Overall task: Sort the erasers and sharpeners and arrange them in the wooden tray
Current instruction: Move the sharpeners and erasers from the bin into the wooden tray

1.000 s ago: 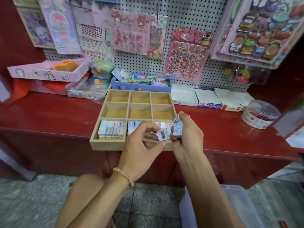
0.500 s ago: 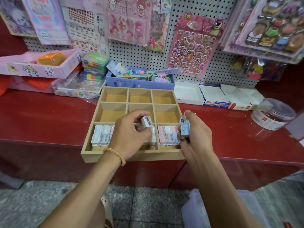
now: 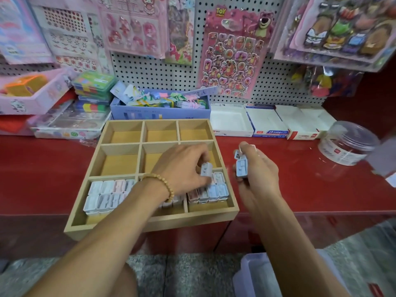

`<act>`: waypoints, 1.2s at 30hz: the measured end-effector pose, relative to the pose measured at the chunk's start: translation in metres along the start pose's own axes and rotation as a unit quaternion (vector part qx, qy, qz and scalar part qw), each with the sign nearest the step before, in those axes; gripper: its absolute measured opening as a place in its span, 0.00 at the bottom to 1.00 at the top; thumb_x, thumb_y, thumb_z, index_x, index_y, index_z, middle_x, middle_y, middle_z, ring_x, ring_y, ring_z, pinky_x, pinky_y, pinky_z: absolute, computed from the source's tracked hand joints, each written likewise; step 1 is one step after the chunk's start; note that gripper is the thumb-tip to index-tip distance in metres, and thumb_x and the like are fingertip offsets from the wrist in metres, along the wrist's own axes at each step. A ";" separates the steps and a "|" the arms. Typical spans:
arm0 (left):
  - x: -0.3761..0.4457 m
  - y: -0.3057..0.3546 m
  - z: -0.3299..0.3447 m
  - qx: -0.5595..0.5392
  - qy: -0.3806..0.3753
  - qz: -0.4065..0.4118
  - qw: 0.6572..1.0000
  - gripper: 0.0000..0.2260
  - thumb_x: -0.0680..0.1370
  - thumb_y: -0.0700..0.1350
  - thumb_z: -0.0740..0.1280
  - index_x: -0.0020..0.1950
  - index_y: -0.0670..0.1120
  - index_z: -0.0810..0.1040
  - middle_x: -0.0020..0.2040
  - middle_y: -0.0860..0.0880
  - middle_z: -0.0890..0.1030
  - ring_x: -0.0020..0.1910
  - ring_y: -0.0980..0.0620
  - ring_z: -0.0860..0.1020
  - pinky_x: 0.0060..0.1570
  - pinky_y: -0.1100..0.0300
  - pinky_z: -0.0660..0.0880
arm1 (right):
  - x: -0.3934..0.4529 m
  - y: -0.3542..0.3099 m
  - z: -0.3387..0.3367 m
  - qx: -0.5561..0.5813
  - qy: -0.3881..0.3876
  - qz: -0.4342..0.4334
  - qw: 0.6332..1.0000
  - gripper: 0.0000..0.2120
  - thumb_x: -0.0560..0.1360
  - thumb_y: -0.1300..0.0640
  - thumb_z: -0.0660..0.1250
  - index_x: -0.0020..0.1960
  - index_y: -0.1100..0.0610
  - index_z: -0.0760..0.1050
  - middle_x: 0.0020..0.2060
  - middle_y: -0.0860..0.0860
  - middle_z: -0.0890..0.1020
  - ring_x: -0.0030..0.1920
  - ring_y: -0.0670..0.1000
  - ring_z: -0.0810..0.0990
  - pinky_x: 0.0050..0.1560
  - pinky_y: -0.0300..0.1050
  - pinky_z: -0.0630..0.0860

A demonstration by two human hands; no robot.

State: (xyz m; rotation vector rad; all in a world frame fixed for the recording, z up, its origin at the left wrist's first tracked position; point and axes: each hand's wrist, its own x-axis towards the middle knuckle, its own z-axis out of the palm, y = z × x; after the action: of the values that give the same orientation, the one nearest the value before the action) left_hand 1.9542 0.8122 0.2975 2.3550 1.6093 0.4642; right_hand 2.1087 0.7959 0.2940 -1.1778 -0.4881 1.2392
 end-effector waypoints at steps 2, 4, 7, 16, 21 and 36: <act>0.009 0.009 0.006 0.017 -0.013 0.012 1.000 0.15 0.68 0.55 0.76 0.47 0.54 0.73 0.40 0.59 0.74 0.43 0.54 0.73 0.41 0.59 0.71 | 0.004 -0.004 -0.008 -0.020 0.006 -0.012 1.000 0.12 0.77 0.58 0.71 0.36 0.55 0.75 0.29 0.50 0.72 0.25 0.46 0.68 0.24 0.39 0.64; 0.018 0.014 0.012 0.018 -0.029 0.010 0.999 0.14 0.67 0.53 0.76 0.46 0.53 0.75 0.41 0.56 0.75 0.44 0.52 0.73 0.41 0.58 0.72 | 0.007 -0.006 -0.016 -0.026 0.013 -0.015 0.999 0.12 0.77 0.58 0.71 0.36 0.55 0.75 0.29 0.50 0.72 0.25 0.46 0.68 0.25 0.39 0.63; 0.025 0.019 0.018 0.024 -0.053 -0.006 0.998 0.17 0.66 0.57 0.78 0.48 0.52 0.77 0.44 0.54 0.78 0.45 0.52 0.74 0.44 0.56 0.74 | 0.009 -0.005 -0.026 -0.025 0.019 -0.010 0.999 0.12 0.77 0.57 0.71 0.36 0.55 0.75 0.29 0.50 0.73 0.26 0.45 0.69 0.25 0.39 0.63; 0.026 0.022 0.031 0.013 -0.055 -0.022 0.998 0.22 0.65 0.59 0.78 0.53 0.51 0.78 0.48 0.53 0.76 0.47 0.53 0.74 0.46 0.57 0.74 | 0.008 -0.002 -0.035 -0.028 0.019 -0.004 0.999 0.11 0.77 0.56 0.72 0.37 0.54 0.75 0.33 0.52 0.74 0.26 0.45 0.69 0.25 0.39 0.64; 0.023 0.019 0.026 -0.013 -0.056 -0.018 0.998 0.24 0.66 0.58 0.78 0.58 0.52 0.78 0.48 0.55 0.76 0.47 0.54 0.75 0.50 0.57 0.76 | 0.006 0.000 -0.034 -0.033 0.019 -0.002 0.999 0.10 0.77 0.57 0.71 0.38 0.56 0.76 0.32 0.52 0.73 0.26 0.45 0.69 0.24 0.38 0.64; -0.013 0.044 0.004 -0.244 0.046 0.100 0.964 0.15 0.65 0.42 0.80 0.49 0.48 0.83 0.40 0.54 0.78 0.35 0.62 0.74 0.33 0.74 0.65 | 0.000 0.012 -0.012 0.079 -0.075 0.044 0.993 0.07 0.78 0.59 0.69 0.42 0.59 0.75 0.36 0.57 0.76 0.37 0.55 0.78 0.46 0.56 0.80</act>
State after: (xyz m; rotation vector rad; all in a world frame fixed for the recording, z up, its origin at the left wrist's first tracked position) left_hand 1.9886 0.7842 0.3085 2.1375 1.1245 0.9084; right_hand 2.1134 0.7892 0.2790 -0.9859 -0.4445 1.4228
